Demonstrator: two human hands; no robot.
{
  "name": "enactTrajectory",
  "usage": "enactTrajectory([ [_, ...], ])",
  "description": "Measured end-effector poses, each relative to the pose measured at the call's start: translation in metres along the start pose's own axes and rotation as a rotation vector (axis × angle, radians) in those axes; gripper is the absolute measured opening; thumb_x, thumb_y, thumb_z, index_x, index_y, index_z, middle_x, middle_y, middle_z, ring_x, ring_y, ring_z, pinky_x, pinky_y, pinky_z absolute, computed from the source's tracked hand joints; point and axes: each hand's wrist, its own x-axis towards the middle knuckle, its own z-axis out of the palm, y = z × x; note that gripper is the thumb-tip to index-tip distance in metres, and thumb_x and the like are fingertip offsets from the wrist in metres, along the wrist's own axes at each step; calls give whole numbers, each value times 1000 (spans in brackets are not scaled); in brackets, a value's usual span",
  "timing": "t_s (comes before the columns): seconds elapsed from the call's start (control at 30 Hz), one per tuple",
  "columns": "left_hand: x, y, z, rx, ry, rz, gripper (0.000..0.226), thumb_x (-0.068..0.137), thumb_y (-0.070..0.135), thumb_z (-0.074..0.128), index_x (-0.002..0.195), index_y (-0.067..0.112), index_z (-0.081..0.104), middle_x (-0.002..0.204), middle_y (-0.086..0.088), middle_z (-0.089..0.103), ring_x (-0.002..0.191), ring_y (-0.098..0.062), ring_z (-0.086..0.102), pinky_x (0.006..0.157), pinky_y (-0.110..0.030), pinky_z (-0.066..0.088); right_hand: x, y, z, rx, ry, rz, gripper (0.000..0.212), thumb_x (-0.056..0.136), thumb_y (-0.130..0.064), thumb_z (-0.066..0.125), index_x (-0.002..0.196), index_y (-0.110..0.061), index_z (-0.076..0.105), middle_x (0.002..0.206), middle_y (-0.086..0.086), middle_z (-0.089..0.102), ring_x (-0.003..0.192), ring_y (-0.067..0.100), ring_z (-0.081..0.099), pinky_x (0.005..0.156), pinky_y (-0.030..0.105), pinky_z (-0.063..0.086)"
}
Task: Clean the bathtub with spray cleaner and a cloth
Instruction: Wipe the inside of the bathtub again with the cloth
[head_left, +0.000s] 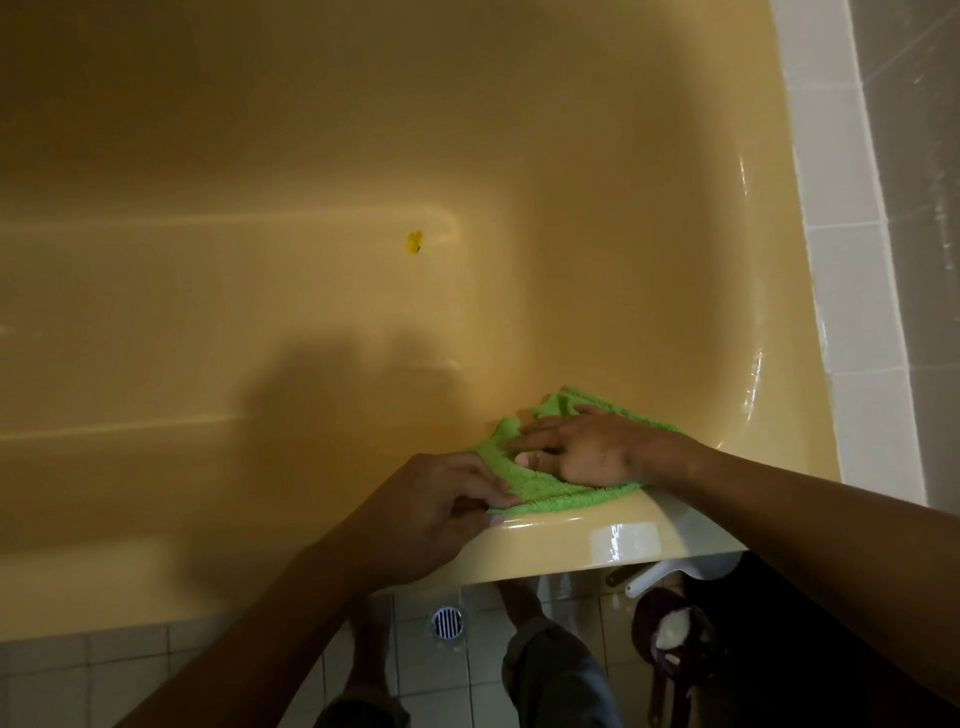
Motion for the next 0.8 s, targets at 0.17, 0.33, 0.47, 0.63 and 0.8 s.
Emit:
enactTrajectory([
  [0.17,-14,-10,-9,-18,-36,-65,32,98,33,67,130,34,71,133,17,67,124,8,58,107,-20,46,6,1,-1,50,-131,23,63,95,-79,8,154,-58,22,168,-22,11,156,9,-2,124,54,-10],
  [0.33,-53,-29,-37,249,-91,-281,62,88,81,38,137,50,59,141,30,57,129,11,50,111,-24,42,23,-5,3,36,-130,74,68,89,-85,6,151,-62,21,169,-17,10,157,18,-4,120,61,-16],
  [0.47,-93,-43,-70,536,-139,-421,81,80,92,8,147,60,39,154,28,44,137,-3,49,106,-25,38,29,-7,4,7,-156,86,68,91,-84,4,153,-60,19,169,-16,6,157,21,-6,117,63,-20],
  [0.63,-128,-62,-99,601,-154,-493,89,75,97,-4,149,62,30,157,26,40,138,-4,47,107,-30,40,34,-2,6,-53,-169,104,67,90,-83,1,152,-63,13,170,-16,4,158,23,-4,117,66,-16],
  [0.8,-126,-61,-99,661,-143,-477,108,62,98,-22,152,60,25,158,30,35,139,-4,46,105,-31,44,76,1,8,-208,-140,216,65,95,-77,3,156,-56,9,171,-12,2,158,25,-6,115,69,-16],
])
